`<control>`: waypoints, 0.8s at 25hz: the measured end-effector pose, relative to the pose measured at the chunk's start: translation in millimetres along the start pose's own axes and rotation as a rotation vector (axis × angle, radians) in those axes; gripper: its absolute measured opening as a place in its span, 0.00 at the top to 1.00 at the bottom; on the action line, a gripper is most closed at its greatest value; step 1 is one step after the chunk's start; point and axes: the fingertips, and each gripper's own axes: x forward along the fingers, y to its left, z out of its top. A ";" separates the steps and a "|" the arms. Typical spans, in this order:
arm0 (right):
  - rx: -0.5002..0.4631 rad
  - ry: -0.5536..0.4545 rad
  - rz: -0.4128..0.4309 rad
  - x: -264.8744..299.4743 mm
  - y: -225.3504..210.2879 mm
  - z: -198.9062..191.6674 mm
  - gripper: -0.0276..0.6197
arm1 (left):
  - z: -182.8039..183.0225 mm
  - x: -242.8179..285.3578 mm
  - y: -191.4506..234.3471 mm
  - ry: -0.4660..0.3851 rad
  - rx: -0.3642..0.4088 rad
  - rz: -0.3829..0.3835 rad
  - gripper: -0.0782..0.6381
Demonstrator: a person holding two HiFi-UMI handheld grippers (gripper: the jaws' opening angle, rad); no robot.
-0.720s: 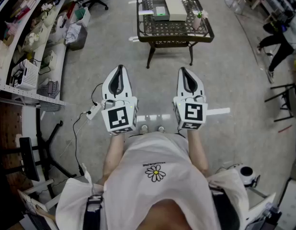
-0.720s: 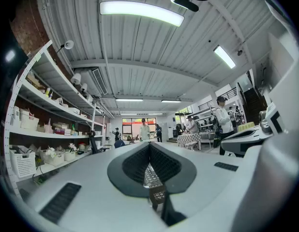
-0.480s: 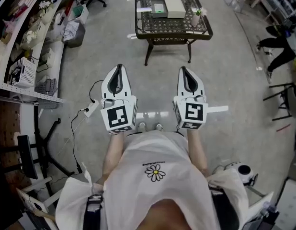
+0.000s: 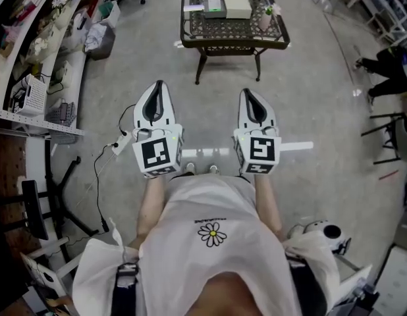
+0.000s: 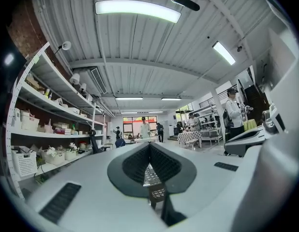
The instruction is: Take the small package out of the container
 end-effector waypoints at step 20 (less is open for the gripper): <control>-0.321 -0.142 0.224 12.7 5.7 29.9 0.91 | 21.0 64.1 -11.4 -0.118 0.043 0.018 0.85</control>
